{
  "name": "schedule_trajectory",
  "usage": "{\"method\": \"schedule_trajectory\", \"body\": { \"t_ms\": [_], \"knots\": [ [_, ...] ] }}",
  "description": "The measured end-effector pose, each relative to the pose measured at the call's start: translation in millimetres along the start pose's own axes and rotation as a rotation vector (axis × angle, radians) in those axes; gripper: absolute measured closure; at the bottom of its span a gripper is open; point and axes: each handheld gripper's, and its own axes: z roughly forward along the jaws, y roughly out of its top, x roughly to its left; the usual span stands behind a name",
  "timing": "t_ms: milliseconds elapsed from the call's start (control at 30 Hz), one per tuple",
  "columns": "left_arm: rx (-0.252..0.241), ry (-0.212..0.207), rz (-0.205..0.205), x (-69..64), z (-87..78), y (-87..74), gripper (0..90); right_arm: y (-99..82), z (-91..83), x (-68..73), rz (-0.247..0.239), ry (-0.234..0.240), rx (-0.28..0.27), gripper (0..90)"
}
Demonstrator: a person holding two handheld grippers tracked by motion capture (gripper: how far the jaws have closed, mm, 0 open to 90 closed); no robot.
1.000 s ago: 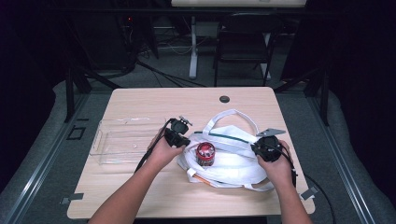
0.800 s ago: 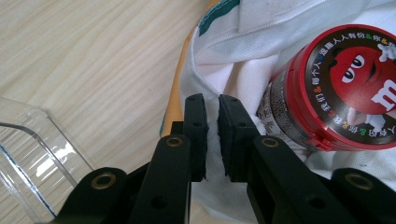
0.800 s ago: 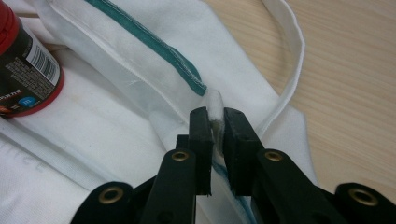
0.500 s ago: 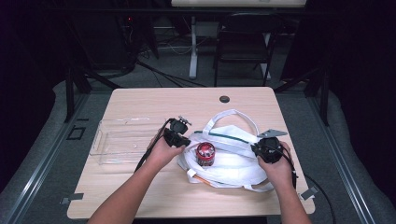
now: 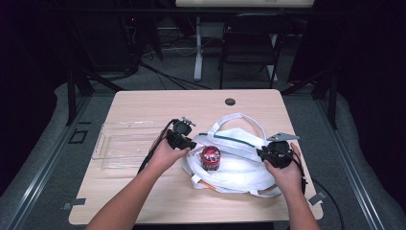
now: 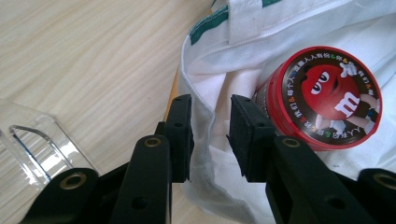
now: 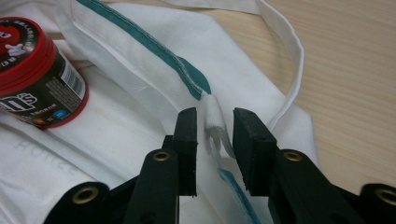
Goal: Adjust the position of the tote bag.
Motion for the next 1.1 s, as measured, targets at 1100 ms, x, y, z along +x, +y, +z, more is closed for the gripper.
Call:
{"method": "schedule_trajectory", "body": {
  "t_ms": [1100],
  "knots": [
    [0.014,-0.015,0.086,-6.0,-28.7,8.2,53.4,-1.3,-5.7,12.8,-0.042,-0.005,-0.051,56.3]
  ]
}}
